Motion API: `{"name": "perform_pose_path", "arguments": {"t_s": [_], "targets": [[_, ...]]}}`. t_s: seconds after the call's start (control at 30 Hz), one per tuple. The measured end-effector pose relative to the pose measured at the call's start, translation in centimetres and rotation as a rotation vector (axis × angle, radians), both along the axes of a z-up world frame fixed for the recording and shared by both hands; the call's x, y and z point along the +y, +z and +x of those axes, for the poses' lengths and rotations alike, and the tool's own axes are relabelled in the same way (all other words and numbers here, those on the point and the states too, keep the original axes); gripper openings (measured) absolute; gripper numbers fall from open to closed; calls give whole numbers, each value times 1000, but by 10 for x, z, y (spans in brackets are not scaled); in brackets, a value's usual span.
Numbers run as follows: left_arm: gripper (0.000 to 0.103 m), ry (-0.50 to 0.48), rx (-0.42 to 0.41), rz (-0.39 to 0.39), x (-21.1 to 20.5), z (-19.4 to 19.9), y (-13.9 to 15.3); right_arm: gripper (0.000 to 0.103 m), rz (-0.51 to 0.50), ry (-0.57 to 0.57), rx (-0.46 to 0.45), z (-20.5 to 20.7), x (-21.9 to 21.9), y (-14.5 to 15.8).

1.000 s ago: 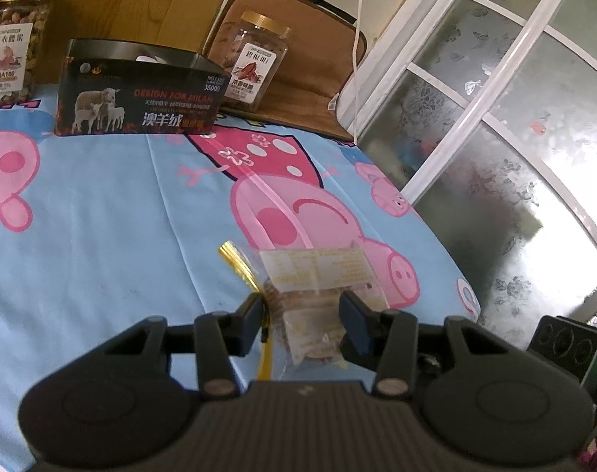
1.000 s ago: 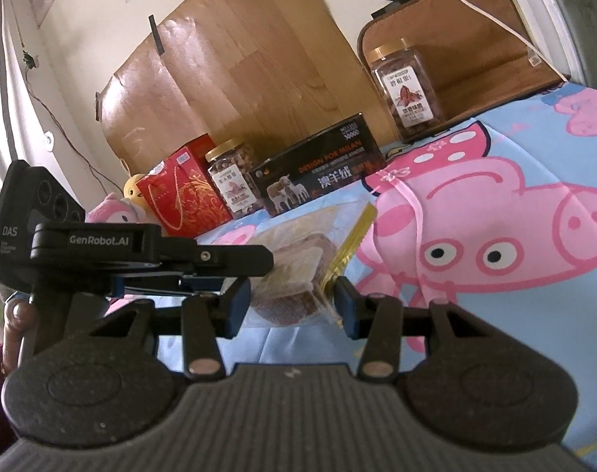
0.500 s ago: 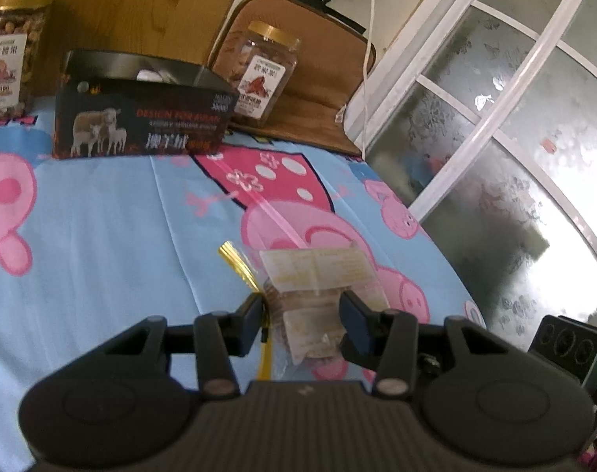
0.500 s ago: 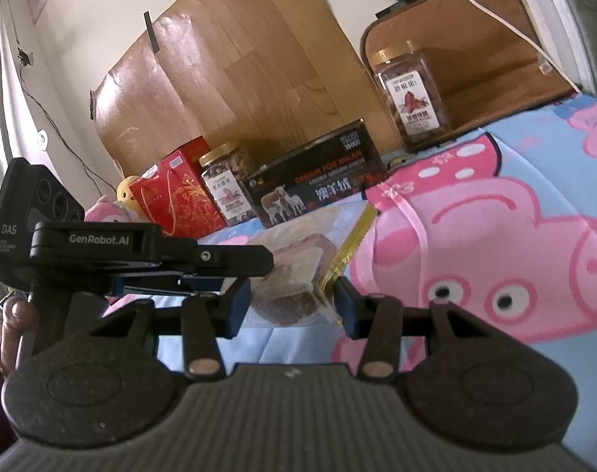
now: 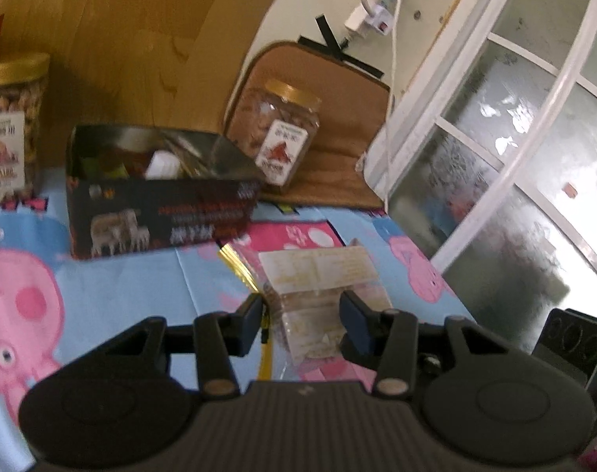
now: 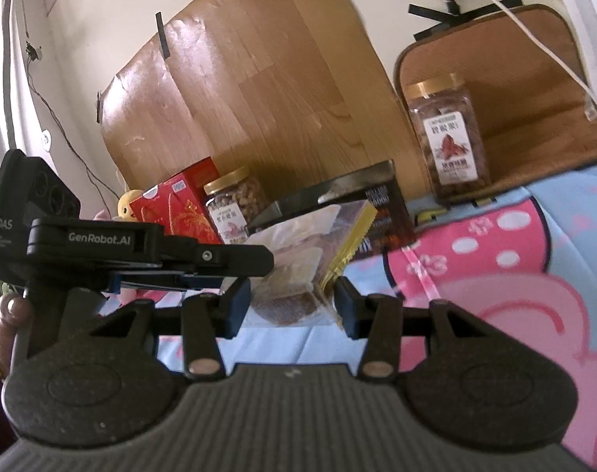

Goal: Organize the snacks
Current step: 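Lower the cookie bag into the tin box, open left gripper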

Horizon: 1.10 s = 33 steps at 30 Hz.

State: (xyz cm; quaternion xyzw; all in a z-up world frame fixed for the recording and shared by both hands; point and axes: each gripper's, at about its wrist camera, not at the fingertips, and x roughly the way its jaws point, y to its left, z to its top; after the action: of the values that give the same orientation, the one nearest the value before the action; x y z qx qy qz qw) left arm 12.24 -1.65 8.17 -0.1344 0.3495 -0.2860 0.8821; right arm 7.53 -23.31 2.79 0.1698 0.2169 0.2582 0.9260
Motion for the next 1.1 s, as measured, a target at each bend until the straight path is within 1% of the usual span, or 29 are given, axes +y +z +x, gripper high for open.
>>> {"name": "perform_pose_path", "arguments": {"t_s": [0.23,0.5,0.63,0.77,0.8,0.87,0.93,0.97,1.03,1.1], "targets": [[44,46,-33,-25,20,30,13,50,-16,46,-34,40,12,14],[44,114,-70,-24,42,77,25,50,-19,94,-52,95,30,25],[44,149,-71,-24,55,108,23,50,-27,109,-50,130,42,26],[45,195,-42,-10,66,142,11,50,-45,120,-33,163,54,16],[46,206,-34,-1,67,149,7,50,-57,119,-29,169,58,13],[48,229,-14,27,68,164,-2,53,-90,114,-26,181,64,4],[47,255,-2,79,64,174,-8,54,-126,110,-3,192,70,-3],[47,270,-9,118,59,177,-10,54,-131,91,10,196,70,-6],[47,283,-36,188,49,176,-11,54,-108,64,16,194,66,-5],[47,283,-52,216,42,172,-11,55,-77,47,13,188,59,-4]]}}
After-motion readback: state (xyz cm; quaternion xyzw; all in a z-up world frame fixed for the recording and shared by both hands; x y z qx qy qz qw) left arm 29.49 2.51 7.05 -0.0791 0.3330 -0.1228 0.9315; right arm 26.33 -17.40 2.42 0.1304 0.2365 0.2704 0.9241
